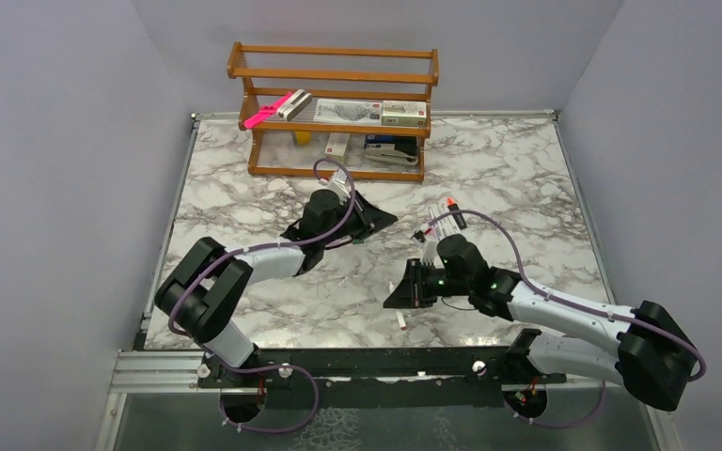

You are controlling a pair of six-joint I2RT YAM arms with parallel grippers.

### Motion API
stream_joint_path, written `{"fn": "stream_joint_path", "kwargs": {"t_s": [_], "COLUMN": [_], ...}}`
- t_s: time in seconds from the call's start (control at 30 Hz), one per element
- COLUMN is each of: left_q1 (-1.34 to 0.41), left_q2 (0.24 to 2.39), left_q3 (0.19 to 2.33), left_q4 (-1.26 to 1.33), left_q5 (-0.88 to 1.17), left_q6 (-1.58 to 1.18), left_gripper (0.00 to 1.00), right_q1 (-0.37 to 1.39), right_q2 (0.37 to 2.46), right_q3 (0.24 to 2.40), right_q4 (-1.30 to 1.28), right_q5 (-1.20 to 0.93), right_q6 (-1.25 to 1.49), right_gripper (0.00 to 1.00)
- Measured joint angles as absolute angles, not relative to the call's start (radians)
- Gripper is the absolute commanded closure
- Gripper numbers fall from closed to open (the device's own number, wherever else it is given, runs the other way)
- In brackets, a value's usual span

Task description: Open the pen caps

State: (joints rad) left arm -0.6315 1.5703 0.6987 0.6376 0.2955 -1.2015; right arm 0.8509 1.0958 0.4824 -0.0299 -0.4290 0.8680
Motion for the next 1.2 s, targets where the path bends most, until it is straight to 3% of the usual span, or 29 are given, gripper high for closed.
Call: {"fn": "stream_joint_path", "kwargs": {"t_s": [0.47,0.73,1.2], "left_q1": [-0.493,-0.416,-0.413], "left_q2": [1.661,1.657,1.399], "left_q3": [0.764,0.712,0.617], "left_q4": [0.65,0.644,0.362], "left_q5": [0.333,0.432,0.499], "left_q6": [-1.187,-1.152,-0.991], "left_gripper": [1.0,1.0,1.0], "right_q1": [0.851,0.851,0.851], "right_q2": [1.041,1.047,1.117], "right_q3": [0.464,0.541,0.691], "right_q4": [-0.069,-0.226,-0.374], "right_q5": [-0.426,-0.318,-0.143], "right_q6": [0.866,0.801,0.677], "right_gripper": [0.99,0.99,0.99]}}
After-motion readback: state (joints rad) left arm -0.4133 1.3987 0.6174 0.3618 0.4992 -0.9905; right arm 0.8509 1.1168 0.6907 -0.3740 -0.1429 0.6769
